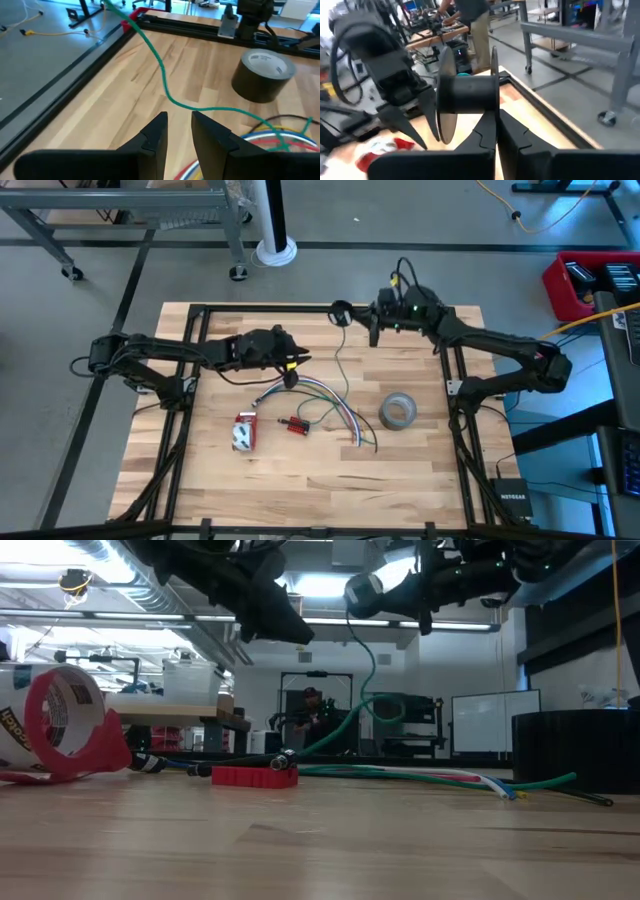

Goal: Coil cords
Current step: Coil the green wire onto the black spool

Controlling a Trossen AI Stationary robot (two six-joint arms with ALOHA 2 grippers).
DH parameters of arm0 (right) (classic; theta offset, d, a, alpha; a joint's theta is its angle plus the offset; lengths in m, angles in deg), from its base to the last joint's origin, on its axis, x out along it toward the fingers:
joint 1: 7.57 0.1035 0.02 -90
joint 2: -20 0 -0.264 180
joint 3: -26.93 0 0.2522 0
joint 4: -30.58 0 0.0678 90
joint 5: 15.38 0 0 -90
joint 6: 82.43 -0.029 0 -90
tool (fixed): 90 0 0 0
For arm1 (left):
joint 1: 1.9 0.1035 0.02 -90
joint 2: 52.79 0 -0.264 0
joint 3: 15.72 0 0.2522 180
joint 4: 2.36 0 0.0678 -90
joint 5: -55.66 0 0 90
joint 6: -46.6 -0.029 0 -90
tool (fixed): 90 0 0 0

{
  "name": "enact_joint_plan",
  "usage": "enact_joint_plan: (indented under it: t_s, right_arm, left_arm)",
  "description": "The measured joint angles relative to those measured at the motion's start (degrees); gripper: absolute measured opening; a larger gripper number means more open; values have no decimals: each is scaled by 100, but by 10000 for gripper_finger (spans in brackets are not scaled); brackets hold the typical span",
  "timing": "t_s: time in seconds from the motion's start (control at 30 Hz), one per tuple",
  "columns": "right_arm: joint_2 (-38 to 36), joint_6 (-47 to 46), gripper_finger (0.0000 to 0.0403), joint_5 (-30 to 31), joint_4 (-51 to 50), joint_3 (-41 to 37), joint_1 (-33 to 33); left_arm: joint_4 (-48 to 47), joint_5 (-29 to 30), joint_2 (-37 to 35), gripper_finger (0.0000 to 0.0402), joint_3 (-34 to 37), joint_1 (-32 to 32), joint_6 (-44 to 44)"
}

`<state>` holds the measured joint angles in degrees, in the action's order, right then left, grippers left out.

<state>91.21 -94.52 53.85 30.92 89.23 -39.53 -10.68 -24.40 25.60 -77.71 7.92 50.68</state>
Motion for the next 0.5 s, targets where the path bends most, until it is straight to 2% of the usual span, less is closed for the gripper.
enact_joint_plan:
  t_s: [0.1,0.23,0.5]
  right_arm:
    - [-15,-469,1,-753,-117,190,-329]
    - [-22,-988,1,-1780,-65,304,-583]
    - [-22,-1440,1,-2023,-59,321,-595]
  left_arm:
    - [165,81,104,78,0,2,94]
    - [992,195,479,78,0,2,165]
    - [2949,730,1607,72,-4,-7,456]
